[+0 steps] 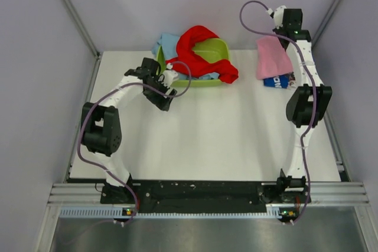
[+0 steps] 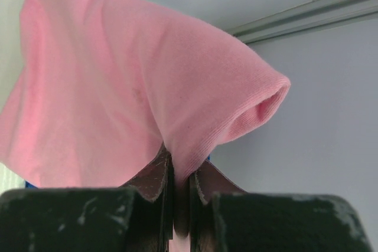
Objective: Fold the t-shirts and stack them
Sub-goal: Put the neatly folded tshirt into the corner of the board with the right arm
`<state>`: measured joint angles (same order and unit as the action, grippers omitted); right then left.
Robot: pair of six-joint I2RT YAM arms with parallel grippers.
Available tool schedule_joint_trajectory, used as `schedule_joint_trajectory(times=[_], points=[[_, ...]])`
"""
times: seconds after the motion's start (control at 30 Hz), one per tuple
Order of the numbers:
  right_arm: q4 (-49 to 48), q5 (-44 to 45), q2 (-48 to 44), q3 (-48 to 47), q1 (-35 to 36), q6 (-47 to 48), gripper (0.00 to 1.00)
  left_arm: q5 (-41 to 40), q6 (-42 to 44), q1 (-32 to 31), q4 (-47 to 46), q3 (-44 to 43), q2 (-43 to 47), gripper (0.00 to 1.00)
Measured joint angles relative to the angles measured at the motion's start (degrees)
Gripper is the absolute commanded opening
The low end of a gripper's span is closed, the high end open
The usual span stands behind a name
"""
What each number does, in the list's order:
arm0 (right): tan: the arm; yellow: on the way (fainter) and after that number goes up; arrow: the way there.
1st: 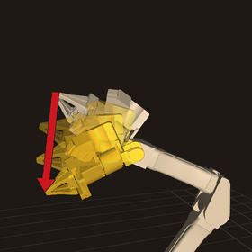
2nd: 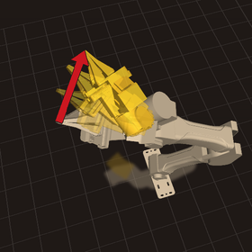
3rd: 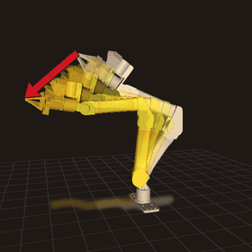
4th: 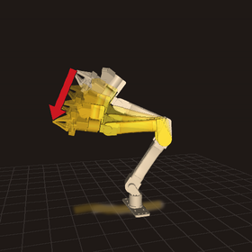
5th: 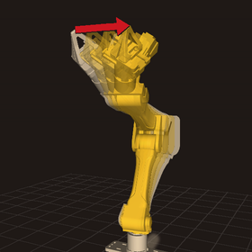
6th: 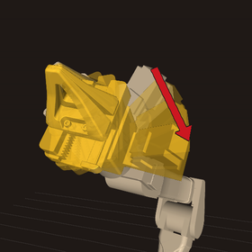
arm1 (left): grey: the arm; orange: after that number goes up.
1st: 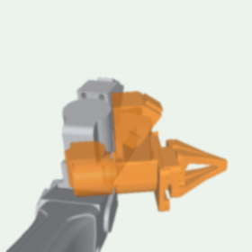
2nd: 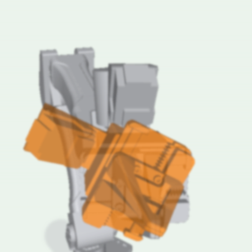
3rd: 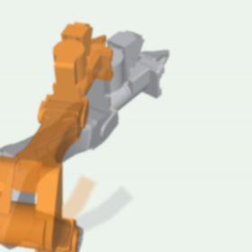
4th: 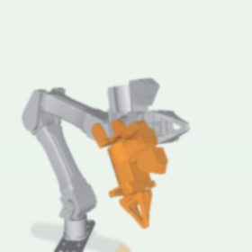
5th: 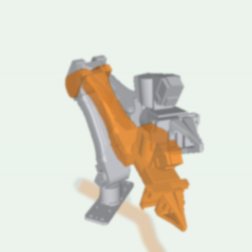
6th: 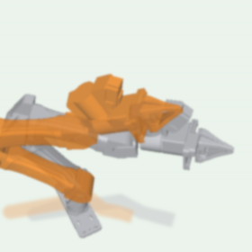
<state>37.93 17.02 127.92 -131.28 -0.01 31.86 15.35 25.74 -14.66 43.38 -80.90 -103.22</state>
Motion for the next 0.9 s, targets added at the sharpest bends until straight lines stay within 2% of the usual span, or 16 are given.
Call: schedule_joint_trajectory(times=[0.47, 0.77, 0.8, 0.9], points=[[-1.6, -1.7, -1.3, 1.9, -7.1, 2.9, 0.00, -1.5, 1.4, 0.0, 0.0, 0.0, -1.9, 0.84], [-8.2, -3.6, 1.9, 2.6, -9.6, 4.9, 0.00, -2.9, 2.1, 0.0, 0.0, 0.0, -2.3, 0.85], [-9.3, -3.6, 2.6, 2.8, -9.9, 5.2, 0.13, -3.1, 2.3, 0.0, 0.1, 0.0, -2.3, 0.85], [-13.2, -3.0, 4.1, 4.5, -10.7, 6.0, 0.66, -3.7, 2.4, 0.0, 0.1, 0.0, -2.3, 0.85]])
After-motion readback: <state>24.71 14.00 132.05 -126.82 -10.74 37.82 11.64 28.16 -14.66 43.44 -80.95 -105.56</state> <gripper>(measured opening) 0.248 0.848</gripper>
